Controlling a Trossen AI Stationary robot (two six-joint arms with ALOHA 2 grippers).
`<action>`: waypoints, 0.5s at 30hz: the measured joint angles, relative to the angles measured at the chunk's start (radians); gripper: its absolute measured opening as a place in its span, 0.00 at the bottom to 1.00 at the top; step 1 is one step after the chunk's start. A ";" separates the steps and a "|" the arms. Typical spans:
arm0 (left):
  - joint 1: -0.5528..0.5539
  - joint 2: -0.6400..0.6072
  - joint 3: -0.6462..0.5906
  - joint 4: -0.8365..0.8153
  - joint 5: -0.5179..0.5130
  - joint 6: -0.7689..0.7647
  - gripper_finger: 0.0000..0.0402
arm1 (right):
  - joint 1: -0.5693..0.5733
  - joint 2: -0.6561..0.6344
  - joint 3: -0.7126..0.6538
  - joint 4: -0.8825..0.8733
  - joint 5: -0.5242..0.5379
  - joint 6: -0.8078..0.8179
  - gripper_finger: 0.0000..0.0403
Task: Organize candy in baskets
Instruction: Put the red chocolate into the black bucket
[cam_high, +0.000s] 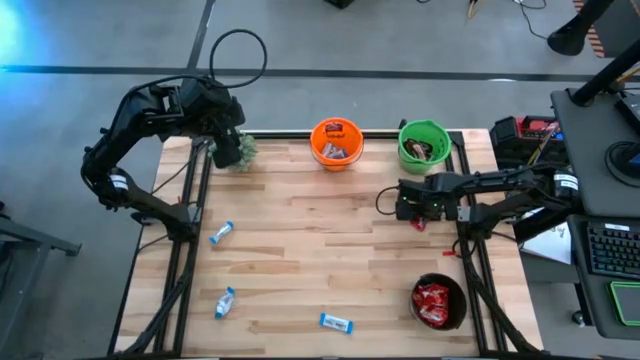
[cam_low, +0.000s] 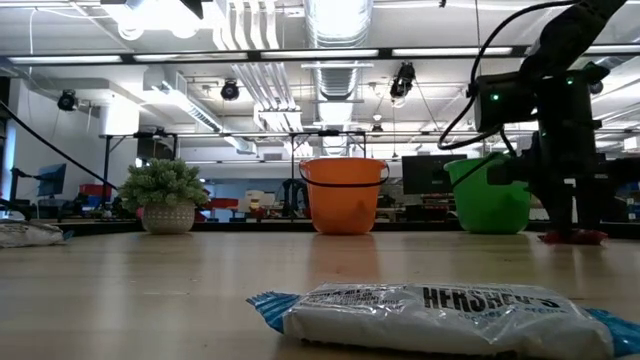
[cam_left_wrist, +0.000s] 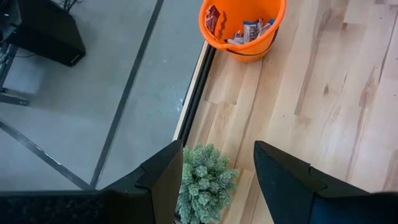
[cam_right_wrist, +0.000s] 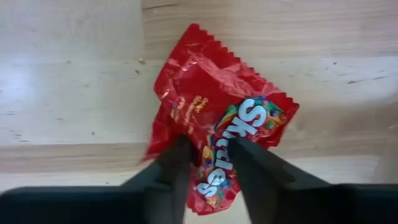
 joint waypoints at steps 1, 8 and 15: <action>0.000 0.000 0.000 0.000 0.000 0.000 0.45 | 0.000 0.000 -0.005 0.000 0.001 0.000 0.26; 0.000 0.000 0.000 0.000 0.000 0.000 0.45 | 0.000 -0.008 -0.016 0.018 0.005 -0.004 0.04; 0.000 0.000 0.000 0.000 0.000 0.001 0.45 | 0.003 -0.071 0.026 -0.004 0.014 -0.017 0.02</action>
